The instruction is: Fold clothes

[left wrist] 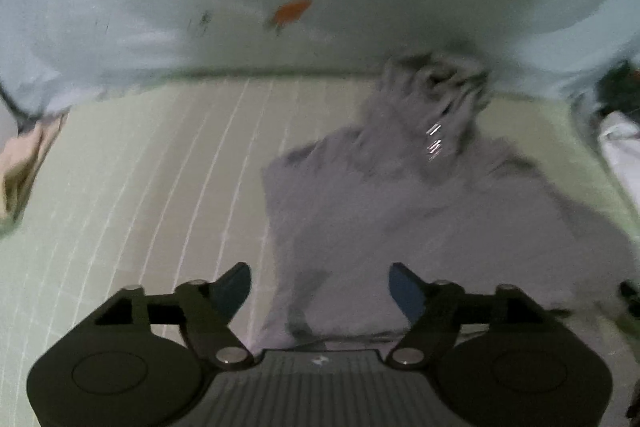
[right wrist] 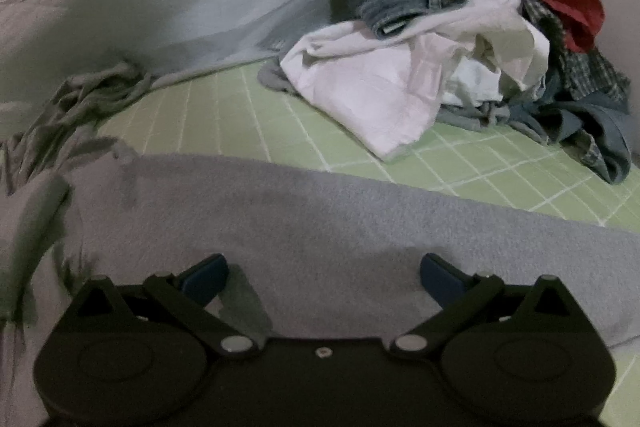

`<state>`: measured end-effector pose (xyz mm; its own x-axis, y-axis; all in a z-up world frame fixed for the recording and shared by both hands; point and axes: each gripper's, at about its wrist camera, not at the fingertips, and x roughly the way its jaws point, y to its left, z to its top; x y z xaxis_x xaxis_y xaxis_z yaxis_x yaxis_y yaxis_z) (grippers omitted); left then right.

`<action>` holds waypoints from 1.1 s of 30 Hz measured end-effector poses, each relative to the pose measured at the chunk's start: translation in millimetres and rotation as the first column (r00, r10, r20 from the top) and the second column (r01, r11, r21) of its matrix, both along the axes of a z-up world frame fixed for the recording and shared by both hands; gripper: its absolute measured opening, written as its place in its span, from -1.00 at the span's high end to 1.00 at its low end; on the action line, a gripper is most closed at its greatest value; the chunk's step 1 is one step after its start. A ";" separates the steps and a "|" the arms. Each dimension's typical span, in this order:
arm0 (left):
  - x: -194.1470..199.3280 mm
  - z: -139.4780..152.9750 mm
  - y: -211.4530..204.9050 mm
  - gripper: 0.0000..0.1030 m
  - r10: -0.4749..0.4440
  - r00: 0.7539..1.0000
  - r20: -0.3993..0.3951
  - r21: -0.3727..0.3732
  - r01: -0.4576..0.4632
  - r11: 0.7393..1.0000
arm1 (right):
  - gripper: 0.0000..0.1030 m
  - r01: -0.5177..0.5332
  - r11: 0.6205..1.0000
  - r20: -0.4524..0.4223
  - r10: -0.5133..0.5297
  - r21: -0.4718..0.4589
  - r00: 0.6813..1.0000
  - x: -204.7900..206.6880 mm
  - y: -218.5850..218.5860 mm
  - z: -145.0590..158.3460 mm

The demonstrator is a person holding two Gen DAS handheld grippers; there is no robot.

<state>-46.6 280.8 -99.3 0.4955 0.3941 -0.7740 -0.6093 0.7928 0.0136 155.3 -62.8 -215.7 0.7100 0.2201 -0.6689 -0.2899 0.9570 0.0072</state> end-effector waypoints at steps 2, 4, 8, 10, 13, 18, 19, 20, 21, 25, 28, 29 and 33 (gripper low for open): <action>-2.4 12.4 -13.2 -0.83 -0.020 0.998 0.052 0.025 0.018 1.000 | -1.00 0.037 0.999 -0.020 -0.037 -0.004 0.999 3.5 -21.3 2.4; -5.9 21.6 -27.2 -0.89 -0.030 0.997 0.077 0.057 0.026 0.998 | -1.00 0.103 0.995 -0.021 -0.103 -0.004 0.994 7.2 -50.5 4.1; -11.0 30.2 -51.7 -0.92 -0.030 0.997 0.066 0.131 0.021 0.991 | -1.00 0.255 0.966 0.002 -0.255 -0.049 0.967 13.7 -117.6 6.2; -13.1 32.1 -59.7 -0.93 -0.016 0.998 0.062 0.142 0.007 0.990 | -1.00 0.299 0.947 0.046 -0.295 -0.116 0.954 14.7 -142.5 5.8; -16.1 34.0 -63.8 -0.94 0.002 0.997 0.074 0.120 -0.011 0.993 | -1.00 0.354 0.918 0.074 -0.346 -0.179 0.935 18.6 -174.9 2.3; -16.5 37.1 -67.0 -0.95 0.044 0.996 0.084 0.112 -0.053 0.992 | -1.00 0.484 0.867 0.058 -0.481 -0.116 0.875 27.7 -220.7 -2.9; -16.4 37.6 -67.4 -0.95 0.049 0.995 0.083 0.111 -0.058 0.992 | -1.00 0.514 0.852 0.052 -0.512 -0.101 0.858 29.6 -226.5 -3.7; -16.4 37.9 -68.4 -0.95 0.050 0.995 0.081 0.111 -0.059 0.992 | -1.00 0.542 0.836 0.047 -0.540 -0.083 0.840 31.0 -231.7 -4.7; -16.7 38.1 -69.7 -0.95 0.049 0.996 0.079 0.111 -0.058 0.992 | -1.00 0.566 0.822 0.044 -0.564 -0.060 0.825 31.3 -235.5 -6.1; -16.7 37.9 -73.4 -0.95 0.047 0.997 0.064 0.121 -0.054 0.991 | -1.00 0.615 0.788 0.051 -0.614 -0.024 0.788 34.5 -237.2 -11.4; -16.4 37.3 -71.8 -0.95 0.056 0.996 0.065 0.114 -0.063 0.992 | -0.97 0.595 0.803 0.032 -0.595 -0.006 0.803 35.6 -232.3 -9.9; -16.4 37.2 -70.8 -0.95 0.058 0.996 0.067 0.110 -0.065 0.992 | -0.83 0.576 0.818 0.032 -0.575 -0.004 0.817 35.3 -229.2 -8.3; -16.7 35.7 -69.9 -0.95 0.057 0.997 0.055 0.124 -0.064 0.990 | 0.61 0.592 0.806 0.044 -0.593 0.032 0.804 27.2 -216.7 0.4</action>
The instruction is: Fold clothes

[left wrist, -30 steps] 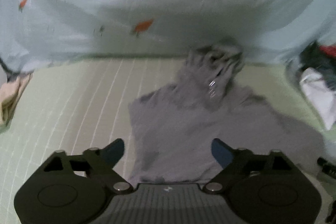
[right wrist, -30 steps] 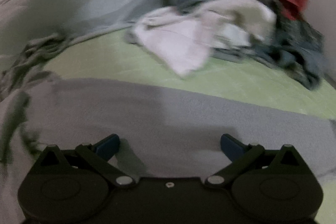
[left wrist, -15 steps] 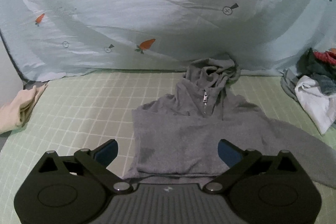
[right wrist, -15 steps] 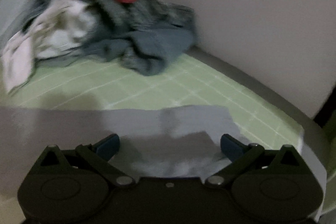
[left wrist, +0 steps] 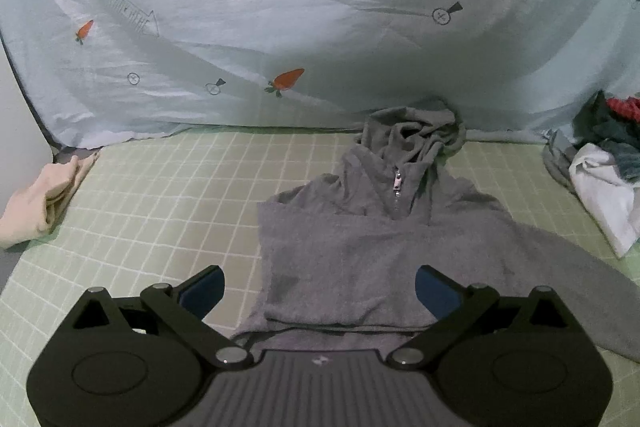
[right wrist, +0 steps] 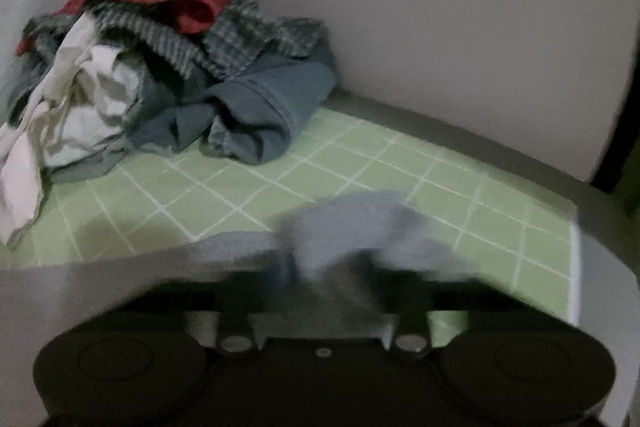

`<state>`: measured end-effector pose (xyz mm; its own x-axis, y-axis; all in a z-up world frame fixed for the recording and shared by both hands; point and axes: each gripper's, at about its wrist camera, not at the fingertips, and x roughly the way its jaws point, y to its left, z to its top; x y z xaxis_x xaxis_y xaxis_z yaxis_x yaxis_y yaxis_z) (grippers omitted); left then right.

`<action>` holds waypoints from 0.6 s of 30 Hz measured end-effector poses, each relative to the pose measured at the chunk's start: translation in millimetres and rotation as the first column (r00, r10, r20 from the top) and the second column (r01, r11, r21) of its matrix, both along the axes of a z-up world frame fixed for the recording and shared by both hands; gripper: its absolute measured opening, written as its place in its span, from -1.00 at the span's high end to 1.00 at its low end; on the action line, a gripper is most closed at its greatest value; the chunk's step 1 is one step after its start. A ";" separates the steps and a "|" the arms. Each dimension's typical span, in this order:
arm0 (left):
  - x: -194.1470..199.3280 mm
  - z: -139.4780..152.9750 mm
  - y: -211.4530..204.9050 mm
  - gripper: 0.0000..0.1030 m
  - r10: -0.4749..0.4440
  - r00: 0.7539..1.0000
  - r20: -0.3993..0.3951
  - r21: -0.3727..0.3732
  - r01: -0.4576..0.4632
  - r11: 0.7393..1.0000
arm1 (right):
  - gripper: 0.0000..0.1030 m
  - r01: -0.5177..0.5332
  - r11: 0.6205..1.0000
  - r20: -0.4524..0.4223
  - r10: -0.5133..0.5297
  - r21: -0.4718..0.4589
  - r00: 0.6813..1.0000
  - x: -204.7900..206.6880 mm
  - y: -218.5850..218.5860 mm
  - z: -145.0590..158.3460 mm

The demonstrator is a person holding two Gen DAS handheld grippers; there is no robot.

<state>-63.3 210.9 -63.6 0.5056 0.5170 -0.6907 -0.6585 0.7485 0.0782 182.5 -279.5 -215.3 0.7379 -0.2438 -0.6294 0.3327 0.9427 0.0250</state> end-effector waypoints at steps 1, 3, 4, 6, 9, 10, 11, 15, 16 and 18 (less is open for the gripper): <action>0.0 -0.4 0.4 -0.95 -0.001 1.000 -0.002 0.002 0.001 1.000 | 0.68 0.015 0.999 0.004 -0.016 0.033 1.000 -1.7 1.4 1.5; -1.1 0.0 2.2 -0.95 -0.001 1.000 0.005 -0.004 0.001 1.000 | 0.79 0.050 0.991 0.006 -0.051 0.123 0.999 -3.8 1.5 4.3; -1.9 0.7 3.5 -0.96 0.000 1.000 0.011 -0.006 0.000 1.000 | 0.80 0.067 0.979 0.003 -0.069 0.194 0.998 -4.2 0.4 5.9; -3.7 2.4 6.7 -0.96 0.002 1.000 0.020 -0.007 -0.002 1.000 | 0.82 0.090 0.926 -0.003 -0.096 0.367 0.995 -5.5 0.9 6.8; -4.9 2.1 13.4 -0.96 0.012 0.999 0.032 -0.016 -0.012 1.000 | 0.82 0.037 0.829 -0.004 -0.041 0.557 0.999 -6.6 29.8 7.0; -5.3 1.9 16.2 -0.96 0.016 0.999 0.037 -0.022 -0.015 1.000 | 0.82 0.013 0.791 0.000 -0.017 0.612 1.000 -7.1 41.2 7.3; -5.8 1.7 19.2 -0.96 0.020 0.999 0.042 -0.029 -0.019 0.999 | 0.82 -0.014 0.752 0.007 0.013 0.659 1.000 -7.4 54.2 8.3; -8.3 2.3 29.9 -0.96 0.035 0.997 0.062 -0.048 -0.032 0.998 | 0.82 -0.214 0.642 0.071 0.241 0.736 0.968 -9.2 135.2 26.0; -8.7 2.5 32.4 -0.96 0.038 0.997 0.066 -0.050 -0.035 0.998 | 0.82 -0.272 0.609 0.093 0.308 0.745 0.947 -10.8 158.7 31.9; -8.9 2.6 37.3 -0.96 0.044 0.996 0.072 -0.054 -0.041 0.998 | 0.82 -0.391 0.527 0.139 0.453 0.755 0.880 -18.6 206.8 42.0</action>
<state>-72.2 248.2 -61.0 0.5342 0.5032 -0.6793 -0.6922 0.7216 -0.0098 163.8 -72.7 -173.3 0.5756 0.6587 -0.4845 -0.0685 0.6293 0.7741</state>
